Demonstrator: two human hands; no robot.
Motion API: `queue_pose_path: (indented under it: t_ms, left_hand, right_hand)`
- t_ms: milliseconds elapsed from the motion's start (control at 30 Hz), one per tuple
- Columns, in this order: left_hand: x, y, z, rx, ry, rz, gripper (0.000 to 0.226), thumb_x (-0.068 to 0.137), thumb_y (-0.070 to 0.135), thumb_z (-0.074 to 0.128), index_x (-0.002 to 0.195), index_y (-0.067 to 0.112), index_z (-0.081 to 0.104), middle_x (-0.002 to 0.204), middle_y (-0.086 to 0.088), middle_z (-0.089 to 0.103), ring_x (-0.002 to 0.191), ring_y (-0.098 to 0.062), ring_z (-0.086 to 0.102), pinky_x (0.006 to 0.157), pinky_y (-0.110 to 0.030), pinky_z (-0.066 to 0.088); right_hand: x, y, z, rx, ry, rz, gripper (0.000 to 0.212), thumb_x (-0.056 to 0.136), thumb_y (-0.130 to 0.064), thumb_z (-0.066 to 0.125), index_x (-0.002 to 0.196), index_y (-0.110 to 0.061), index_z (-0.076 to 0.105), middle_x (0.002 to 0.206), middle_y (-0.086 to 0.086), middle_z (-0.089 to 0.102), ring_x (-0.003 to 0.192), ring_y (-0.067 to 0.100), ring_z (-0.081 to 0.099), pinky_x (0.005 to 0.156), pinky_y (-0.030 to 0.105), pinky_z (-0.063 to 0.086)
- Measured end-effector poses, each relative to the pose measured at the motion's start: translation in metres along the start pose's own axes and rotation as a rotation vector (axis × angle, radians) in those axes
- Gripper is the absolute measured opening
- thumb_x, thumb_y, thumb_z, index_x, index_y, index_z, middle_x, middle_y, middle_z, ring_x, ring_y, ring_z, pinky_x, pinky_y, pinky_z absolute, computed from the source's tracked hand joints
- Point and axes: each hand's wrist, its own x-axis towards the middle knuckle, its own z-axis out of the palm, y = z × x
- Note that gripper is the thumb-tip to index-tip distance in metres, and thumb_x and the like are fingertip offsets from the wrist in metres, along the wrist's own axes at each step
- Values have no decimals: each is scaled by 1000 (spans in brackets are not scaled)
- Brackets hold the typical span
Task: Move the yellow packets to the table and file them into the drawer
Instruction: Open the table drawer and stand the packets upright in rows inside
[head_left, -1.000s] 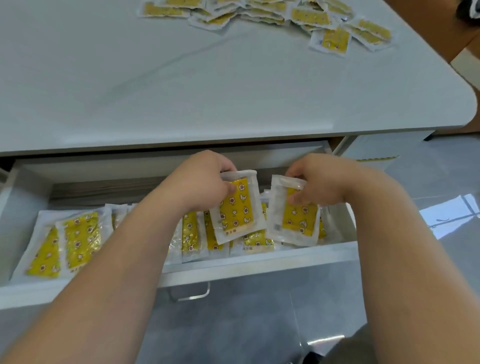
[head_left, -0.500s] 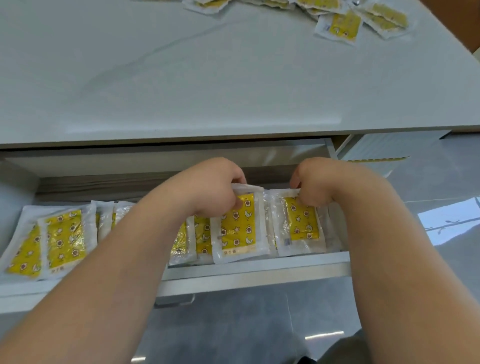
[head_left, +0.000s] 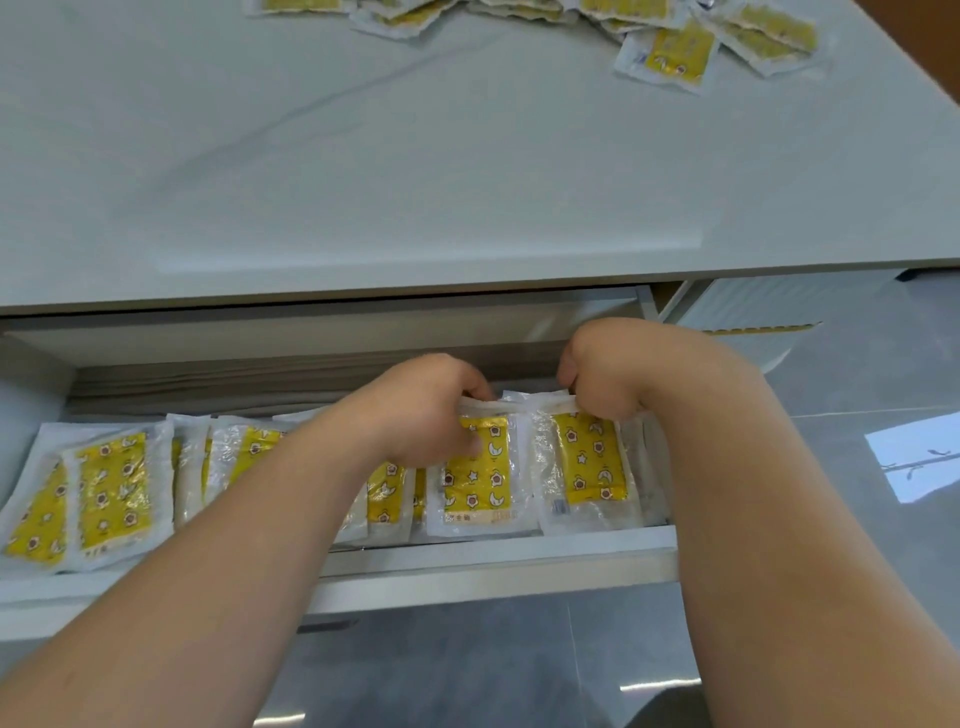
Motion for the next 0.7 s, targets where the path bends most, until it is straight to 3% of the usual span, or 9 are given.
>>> queue_pose_path:
  t_ms: [133, 267, 367, 467, 600, 700]
  left_hand:
    - [2, -2, 1, -42, 72, 16, 45, 88, 28, 75, 132, 31, 63, 127, 11, 64, 110, -10, 60, 86, -22, 45]
    - [3, -3, 1, -66, 144, -7, 42, 94, 22, 67, 135, 29, 61, 129, 8, 64, 114, -11, 60, 88, -20, 44]
    - [-3, 5, -6, -117, 227, 38, 38, 95, 23, 65, 133, 28, 62, 126, 11, 66, 110, -6, 61, 90, -18, 45]
    - [-15, 21, -21, -267, 313, 113, 30, 94, 30, 67, 123, 36, 65, 111, 20, 68, 94, 6, 62, 79, -12, 46]
    - [-33, 47, -44, -486, 475, 133, 15, 92, 27, 69, 101, 39, 69, 89, 20, 69, 76, 2, 64, 68, -17, 53]
    - [-22, 66, -67, -494, 633, 144, 15, 91, 25, 68, 99, 38, 68, 89, 18, 68, 69, -1, 62, 60, -13, 49]
  right_hand:
    - [-8, -1, -3, 12, 28, -16, 43, 93, -3, 52, 133, -12, 63, 107, 6, 61, 98, 26, 58, 88, 34, 52]
    - [-15, -4, -12, 66, 92, 2, 41, 95, 0, 51, 133, -10, 63, 129, 10, 63, 116, 28, 61, 100, 36, 51]
    - [-23, -5, -21, 172, 204, -52, 39, 97, 0, 52, 128, -17, 69, 132, 6, 63, 119, 26, 60, 103, 36, 49]
    - [-37, -4, -32, 291, 234, -120, 45, 93, 6, 50, 110, -26, 76, 121, -1, 67, 112, 21, 63, 102, 38, 52]
    - [-62, 8, -50, 562, 281, -165, 39, 84, 9, 50, 79, -19, 76, 87, 1, 76, 85, 17, 74, 76, 35, 62]
    - [-67, 21, -59, 862, 459, -169, 36, 83, 9, 45, 81, -15, 72, 77, 1, 76, 69, 14, 76, 48, 22, 49]
